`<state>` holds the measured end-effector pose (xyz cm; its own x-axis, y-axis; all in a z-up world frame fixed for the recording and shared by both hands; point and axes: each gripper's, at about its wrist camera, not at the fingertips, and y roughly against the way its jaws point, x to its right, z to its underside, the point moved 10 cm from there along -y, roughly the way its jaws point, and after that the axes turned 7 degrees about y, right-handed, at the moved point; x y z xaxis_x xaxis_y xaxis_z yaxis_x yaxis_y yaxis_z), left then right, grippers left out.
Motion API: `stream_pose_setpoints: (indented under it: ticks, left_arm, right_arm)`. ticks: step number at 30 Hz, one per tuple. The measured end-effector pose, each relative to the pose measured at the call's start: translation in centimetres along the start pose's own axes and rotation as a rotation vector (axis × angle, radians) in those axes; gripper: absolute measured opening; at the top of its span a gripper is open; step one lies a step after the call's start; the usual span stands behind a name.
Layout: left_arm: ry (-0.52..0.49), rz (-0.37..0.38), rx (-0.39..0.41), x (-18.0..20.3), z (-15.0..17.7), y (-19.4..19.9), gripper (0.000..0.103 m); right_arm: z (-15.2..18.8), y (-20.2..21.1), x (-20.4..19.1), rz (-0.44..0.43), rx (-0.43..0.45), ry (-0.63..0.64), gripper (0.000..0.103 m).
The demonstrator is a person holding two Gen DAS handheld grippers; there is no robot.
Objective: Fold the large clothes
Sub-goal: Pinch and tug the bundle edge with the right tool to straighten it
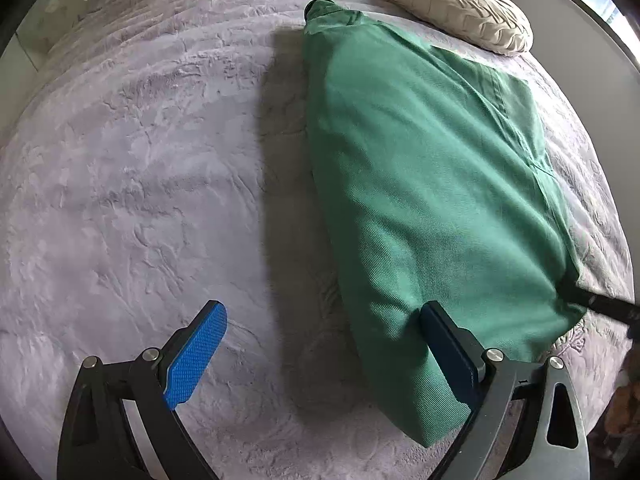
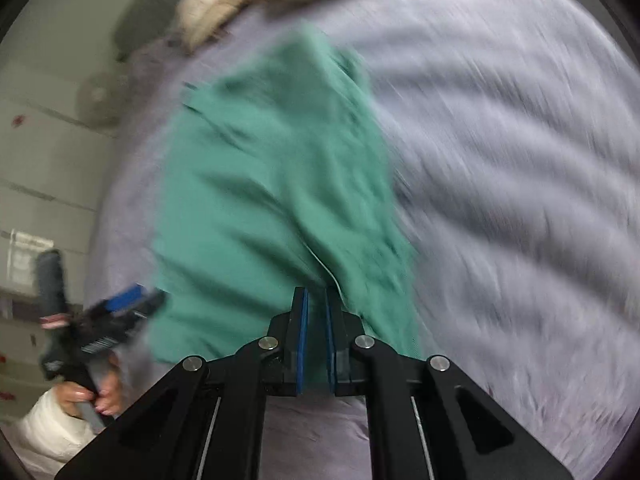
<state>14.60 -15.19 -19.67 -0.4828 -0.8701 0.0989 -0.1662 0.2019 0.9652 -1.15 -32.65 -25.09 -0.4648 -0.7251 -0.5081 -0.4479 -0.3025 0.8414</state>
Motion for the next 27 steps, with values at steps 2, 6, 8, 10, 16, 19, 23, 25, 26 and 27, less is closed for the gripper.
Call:
stream_pose_setpoints:
  ticks: [2, 6, 8, 10, 16, 19, 23, 25, 26, 27]
  left_arm:
    - [-0.004, -0.007, 0.001, 0.1, 0.1, 0.1, 0.098]
    - [-0.007, -0.020, 0.003, 0.2, 0.0, 0.0, 0.098]
    - [-0.005, -0.023, 0.001, 0.2, 0.0, 0.0, 0.098]
    - [-0.005, -0.025, 0.001, 0.3, 0.0, 0.0, 0.098]
    - [0.006, -0.024, -0.011, 0.3, 0.0, 0.0, 0.098]
    - [0.020, -0.023, -0.008, 0.1, -0.2, 0.2, 0.098]
    - [0.038, -0.021, 0.044, -0.2, -1.2, 1.0, 0.103]
    - [0.044, -0.010, 0.047, -0.3, -1.7, 1.2, 0.103]
    - [0.050, -0.007, 0.050, -0.4, -2.1, 1.2, 0.103]
    - [0.052, -0.005, 0.051, -0.4, -2.3, 1.3, 0.103]
  right_arm:
    - [0.8, -0.2, 0.7, -0.014, -0.015, -0.027, 0.001]
    - [0.8, 1.3, 0.9, -0.001, -0.003, -0.028, 0.002]
    - [0.5, 2.4, 1.0, -0.014, 0.018, -0.040, 0.004]
    - [-0.1, 3.5, 1.1, -0.012, 0.040, -0.038, 0.008]
    - [-1.3, 4.0, 1.1, -0.019, 0.046, -0.036, 0.008]
    - [-1.4, 3.8, 1.4, -0.026, 0.046, -0.043, 0.008]
    - [-2.0, 3.4, 1.6, -0.035, 0.046, -0.054, 0.013]
    - [-2.5, 3.5, 1.8, -0.038, 0.055, -0.062, 0.034]
    - [-2.7, 3.6, 1.8, -0.038, 0.061, -0.066, 0.044]
    - [-3.0, 3.8, 1.9, -0.042, 0.074, -0.070, 0.061]
